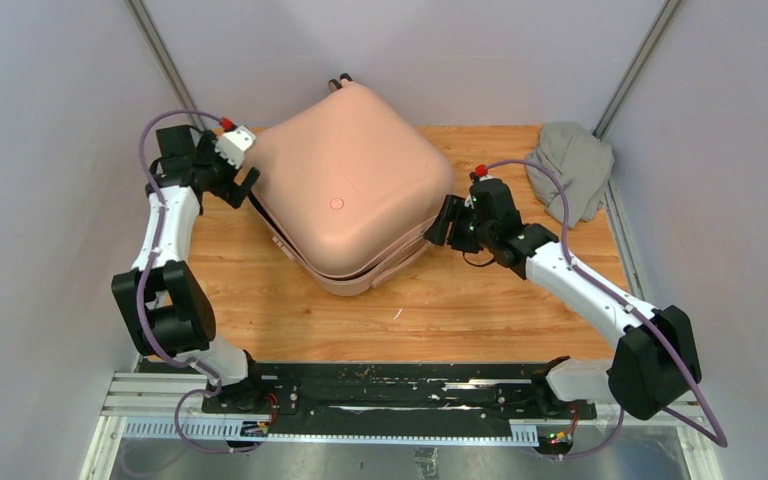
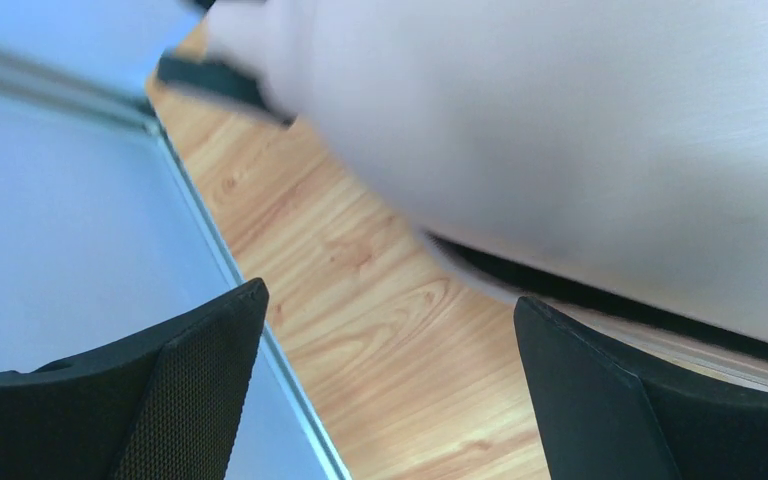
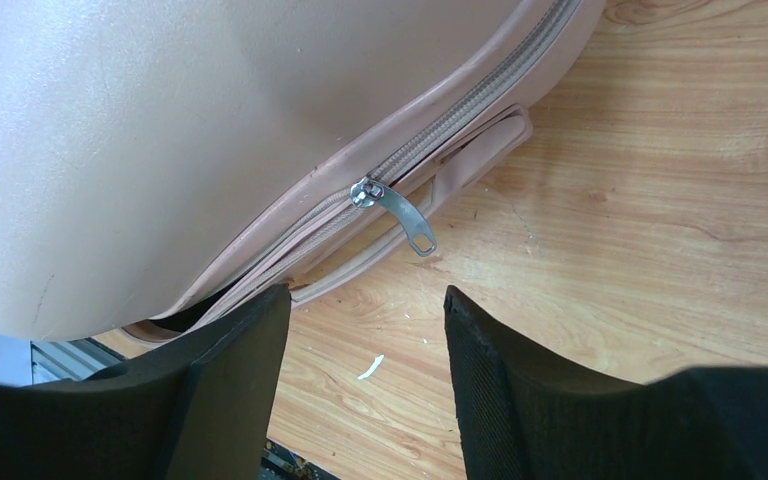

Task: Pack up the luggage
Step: Zip the luggage at the corner of the board.

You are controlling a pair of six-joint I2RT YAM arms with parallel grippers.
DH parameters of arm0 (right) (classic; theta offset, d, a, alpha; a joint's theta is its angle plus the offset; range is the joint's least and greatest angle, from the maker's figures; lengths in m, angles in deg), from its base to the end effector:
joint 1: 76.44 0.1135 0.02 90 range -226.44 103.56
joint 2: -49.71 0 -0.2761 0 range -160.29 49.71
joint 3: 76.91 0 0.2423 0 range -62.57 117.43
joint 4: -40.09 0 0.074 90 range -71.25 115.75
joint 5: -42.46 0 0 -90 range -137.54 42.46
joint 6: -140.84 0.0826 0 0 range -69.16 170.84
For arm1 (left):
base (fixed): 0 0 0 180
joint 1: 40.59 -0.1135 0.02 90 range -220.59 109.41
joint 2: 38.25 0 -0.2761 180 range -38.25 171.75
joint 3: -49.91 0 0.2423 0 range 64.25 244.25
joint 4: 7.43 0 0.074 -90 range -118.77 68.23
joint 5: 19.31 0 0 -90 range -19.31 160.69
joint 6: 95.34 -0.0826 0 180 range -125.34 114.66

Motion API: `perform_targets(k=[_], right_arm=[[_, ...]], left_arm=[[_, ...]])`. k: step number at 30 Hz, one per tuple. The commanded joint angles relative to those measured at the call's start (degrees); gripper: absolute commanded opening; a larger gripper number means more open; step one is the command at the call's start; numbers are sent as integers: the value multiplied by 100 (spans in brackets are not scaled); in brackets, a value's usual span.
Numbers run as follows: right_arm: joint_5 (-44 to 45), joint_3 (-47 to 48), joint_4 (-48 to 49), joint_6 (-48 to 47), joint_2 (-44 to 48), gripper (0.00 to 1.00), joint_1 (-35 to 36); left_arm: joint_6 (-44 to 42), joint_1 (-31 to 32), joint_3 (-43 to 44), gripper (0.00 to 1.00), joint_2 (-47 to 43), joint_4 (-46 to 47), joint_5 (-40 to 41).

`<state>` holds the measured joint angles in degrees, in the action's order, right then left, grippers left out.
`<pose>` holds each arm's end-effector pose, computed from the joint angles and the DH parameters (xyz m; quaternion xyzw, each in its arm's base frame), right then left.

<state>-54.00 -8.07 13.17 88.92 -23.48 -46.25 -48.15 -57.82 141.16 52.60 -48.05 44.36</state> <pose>0.2677 0.1665 0.2784 0.0323 0.8700 0.3154 0.3777 0.3732 0.0774 0.2957 0.2890 0.8401 0.0261 0.4582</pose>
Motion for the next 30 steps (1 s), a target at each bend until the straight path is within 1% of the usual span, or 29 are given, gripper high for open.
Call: perform_targets(k=[1, 4, 8, 13, 15, 19, 23, 24, 28, 30], right_arm=[[-169, -16, 36, 73, -78, 61, -113], [-157, -73, 36, 21, 10, 61, -134], [-234, -160, 36, -62, 123, 61, -242], [-395, -145, 36, -55, 102, 61, -369], [-433, -125, 37, -44, 90, 61, -382], [-444, -127, 37, -29, 86, 61, -397], [-493, -133, 41, -9, 90, 61, -422], [-516, -133, 37, -7, 95, 61, -431], [-532, -129, 37, -63, 120, 61, -467], [-551, -148, 41, -209, 101, 61, -481]], left_arm=[[-1449, 627, -396, 100, -500, -332, 245], [-1894, 854, -641, 100, -682, -363, 253], [-2762, 926, -1162, 100, -1016, -271, 168], [-3402, 1006, -2169, 100, -1477, 902, 518], [-3254, 1013, -2136, 100, -1473, 1022, 553], [-2974, 1031, -1601, 100, -1237, 473, 341], [-2737, 1261, -1891, 100, -1361, 1058, 445], [-2688, 1325, -1923, 100, -1387, 1082, 437], [-2434, 1652, -1894, 100, -1399, 699, 432], [-2317, 1928, -1982, 100, -1452, 600, 451]])
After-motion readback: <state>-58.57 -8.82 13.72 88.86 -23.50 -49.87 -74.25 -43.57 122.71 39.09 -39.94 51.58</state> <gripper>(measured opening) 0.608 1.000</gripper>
